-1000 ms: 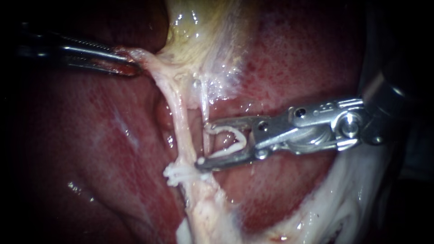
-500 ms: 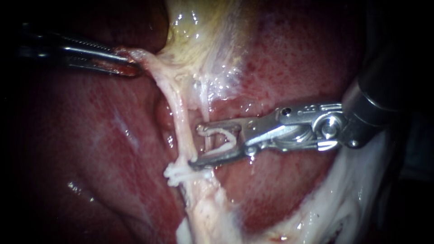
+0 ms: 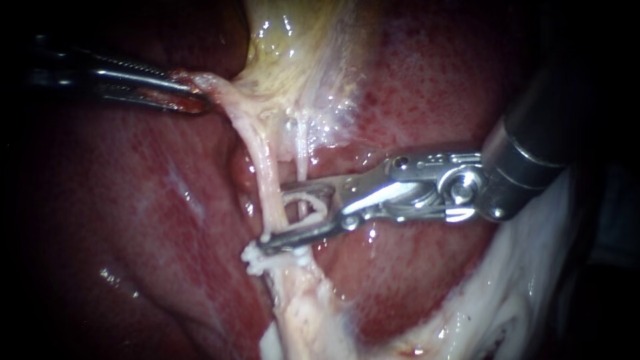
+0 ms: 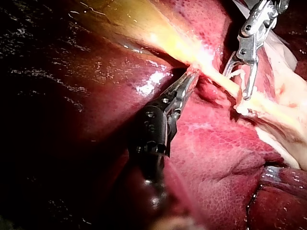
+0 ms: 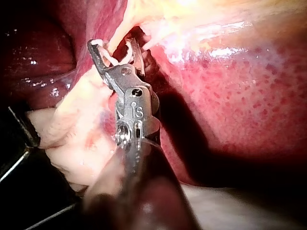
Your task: Clipping third clip left tube
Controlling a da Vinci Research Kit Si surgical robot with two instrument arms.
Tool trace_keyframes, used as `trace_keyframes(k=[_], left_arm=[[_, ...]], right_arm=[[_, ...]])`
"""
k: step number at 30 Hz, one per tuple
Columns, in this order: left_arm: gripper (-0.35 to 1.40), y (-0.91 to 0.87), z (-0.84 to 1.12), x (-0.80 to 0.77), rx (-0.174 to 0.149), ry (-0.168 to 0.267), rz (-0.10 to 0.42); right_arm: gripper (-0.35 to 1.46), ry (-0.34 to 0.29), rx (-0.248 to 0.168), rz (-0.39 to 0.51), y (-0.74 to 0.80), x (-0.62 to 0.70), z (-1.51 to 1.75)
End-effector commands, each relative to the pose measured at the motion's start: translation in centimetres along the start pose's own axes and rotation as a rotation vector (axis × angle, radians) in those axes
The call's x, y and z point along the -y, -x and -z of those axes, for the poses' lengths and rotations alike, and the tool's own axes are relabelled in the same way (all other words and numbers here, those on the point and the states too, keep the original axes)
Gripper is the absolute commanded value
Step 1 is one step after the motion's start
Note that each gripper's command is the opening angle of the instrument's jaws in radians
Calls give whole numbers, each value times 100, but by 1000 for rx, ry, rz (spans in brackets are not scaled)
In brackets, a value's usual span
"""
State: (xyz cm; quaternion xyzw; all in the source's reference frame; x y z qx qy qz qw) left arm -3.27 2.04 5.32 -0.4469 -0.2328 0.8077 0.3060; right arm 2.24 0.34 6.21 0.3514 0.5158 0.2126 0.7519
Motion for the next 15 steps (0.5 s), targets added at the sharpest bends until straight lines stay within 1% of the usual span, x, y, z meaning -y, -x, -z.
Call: trace_keyframes(k=[1, 9, 12, 15], left_arm=[[-35, 0, 0, 0, 0, 0, 0], [-35, 0, 0, 0, 0, 0, 0], [-35, 1, 0, 1, 0, 0, -1], [-35, 1, 0, 2, 0, 1, -1]], right_arm=[[49, -3, -5, 3, -3, -1, -2], [49, -25, -71, -19, -26, 1, -12], [49, -34, -97, -30, -38, 5, -8], [49, -42, -113, -35, -49, 12, -4]])
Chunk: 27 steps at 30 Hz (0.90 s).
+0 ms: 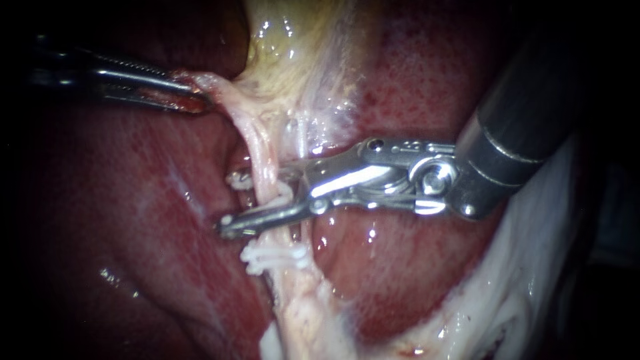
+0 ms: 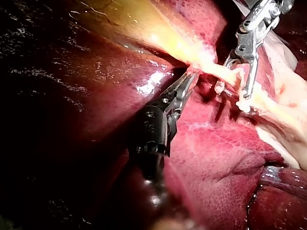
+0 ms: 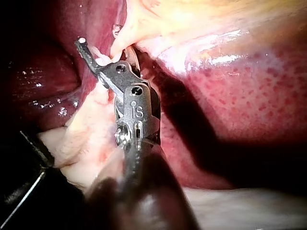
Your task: Clipping third clip left tube
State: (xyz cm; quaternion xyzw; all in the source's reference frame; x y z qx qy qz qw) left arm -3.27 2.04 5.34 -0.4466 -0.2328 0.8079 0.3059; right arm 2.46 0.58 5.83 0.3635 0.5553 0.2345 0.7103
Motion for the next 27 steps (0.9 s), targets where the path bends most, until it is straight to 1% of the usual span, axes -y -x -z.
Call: trace_keyframes(k=[1, 5, 9, 10, 16, 20, 27], left_arm=[[-35, 0, 0, 1, 0, 1, -1], [-35, 1, 0, 1, 0, 1, -1], [-35, 1, -1, 1, 0, 0, -1], [-35, 1, -1, 1, 0, 0, -1], [-35, 2, -2, 1, -1, -1, -2], [-35, 2, -2, 1, -1, -1, -2], [-35, 3, -2, 1, -1, -1, -2]], right_arm=[[49, -2, -3, -1, -3, 3, 0], [48, -9, -9, -2, -8, 11, -1], [44, -25, -3, -16, -7, 13, -3], [42, -31, -2, -32, -7, 12, -3], [24, -60, 8, -83, -6, 13, -1], [5, -61, 9, -107, -6, 12, -1], [-16, -60, 9, -148, -5, 10, 0]])
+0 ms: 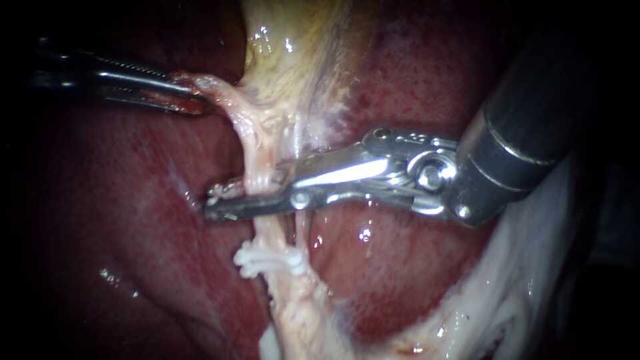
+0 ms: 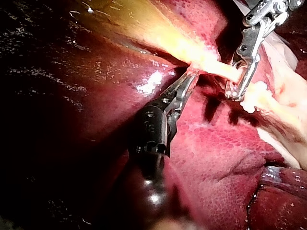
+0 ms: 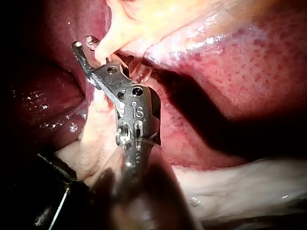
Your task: Clipping third clip left tube
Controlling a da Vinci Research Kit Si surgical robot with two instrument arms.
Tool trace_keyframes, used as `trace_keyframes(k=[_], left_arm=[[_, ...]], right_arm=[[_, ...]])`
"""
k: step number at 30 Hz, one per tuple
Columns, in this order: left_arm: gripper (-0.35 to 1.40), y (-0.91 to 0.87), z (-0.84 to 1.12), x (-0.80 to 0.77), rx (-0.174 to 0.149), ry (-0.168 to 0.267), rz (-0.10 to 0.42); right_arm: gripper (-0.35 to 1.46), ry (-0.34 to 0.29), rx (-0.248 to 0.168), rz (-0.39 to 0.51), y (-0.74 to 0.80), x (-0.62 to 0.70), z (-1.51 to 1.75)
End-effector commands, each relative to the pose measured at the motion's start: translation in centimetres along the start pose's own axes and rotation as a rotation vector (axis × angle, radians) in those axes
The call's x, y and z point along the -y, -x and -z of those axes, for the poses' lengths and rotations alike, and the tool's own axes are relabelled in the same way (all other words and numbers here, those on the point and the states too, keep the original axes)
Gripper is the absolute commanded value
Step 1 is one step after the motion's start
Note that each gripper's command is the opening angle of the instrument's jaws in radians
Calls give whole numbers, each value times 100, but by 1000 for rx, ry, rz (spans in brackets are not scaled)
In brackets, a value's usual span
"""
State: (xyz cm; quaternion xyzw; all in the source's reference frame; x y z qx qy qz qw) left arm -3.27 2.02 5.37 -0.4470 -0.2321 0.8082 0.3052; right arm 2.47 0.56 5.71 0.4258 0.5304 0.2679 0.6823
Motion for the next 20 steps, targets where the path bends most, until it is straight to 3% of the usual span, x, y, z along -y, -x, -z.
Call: trace_keyframes(k=[1, 5, 20], left_arm=[[-35, 0, 0, 0, 0, 0, 0], [-35, 0, 0, 1, 0, 0, 0], [-35, 0, -1, 2, 0, 0, 0]], right_arm=[[-17, 0, 0, 0, 0, 0, 0], [-35, -1, 1, -5, 2, -1, 0], [-35, -3, -2, -39, 1, -1, -1]])
